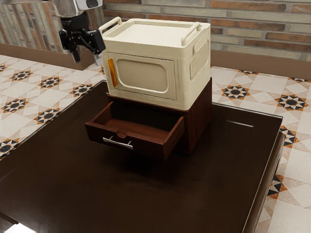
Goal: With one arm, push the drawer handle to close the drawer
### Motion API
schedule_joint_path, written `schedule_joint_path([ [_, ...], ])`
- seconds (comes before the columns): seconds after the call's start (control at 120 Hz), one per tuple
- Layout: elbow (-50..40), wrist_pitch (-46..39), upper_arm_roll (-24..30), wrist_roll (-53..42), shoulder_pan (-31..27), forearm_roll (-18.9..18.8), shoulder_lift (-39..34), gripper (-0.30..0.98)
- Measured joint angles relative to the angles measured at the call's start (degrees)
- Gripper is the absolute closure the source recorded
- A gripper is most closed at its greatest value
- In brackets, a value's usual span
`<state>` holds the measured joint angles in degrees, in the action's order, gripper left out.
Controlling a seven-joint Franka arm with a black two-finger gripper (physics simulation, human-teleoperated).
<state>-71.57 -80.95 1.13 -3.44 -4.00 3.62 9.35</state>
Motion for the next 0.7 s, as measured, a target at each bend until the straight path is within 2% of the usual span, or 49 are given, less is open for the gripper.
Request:
schedule_joint_path([
  [0.217,0.0,0.29,0.0,-0.52,-0.01,0.3,0.02,0.0],
  [0.333,11.1,3.66,1.04,-0.12,1.44,0.49,-2.94,0.0],
  [0.467,10.99,7.16,2.56,2.44,2.41,0.02,-3.52,0.0],
  [0.483,8.09,7.06,3.81,2.87,1.52,-0.34,-4.93,0.0],
  [0.533,-10.66,3.82,6.58,4.13,-0.62,-0.62,-15.55,0.0],
  [0.592,-30.67,-1.43,7.98,5.47,0.27,-0.72,-26.88,0.0],
  [0.642,-42.7,-6.1,8.77,6.52,0.68,-0.8,-32.65,0.0],
  [0.7,-50.8,-11.34,10.12,7.61,0.84,-1.02,-35.12,0.03],
])
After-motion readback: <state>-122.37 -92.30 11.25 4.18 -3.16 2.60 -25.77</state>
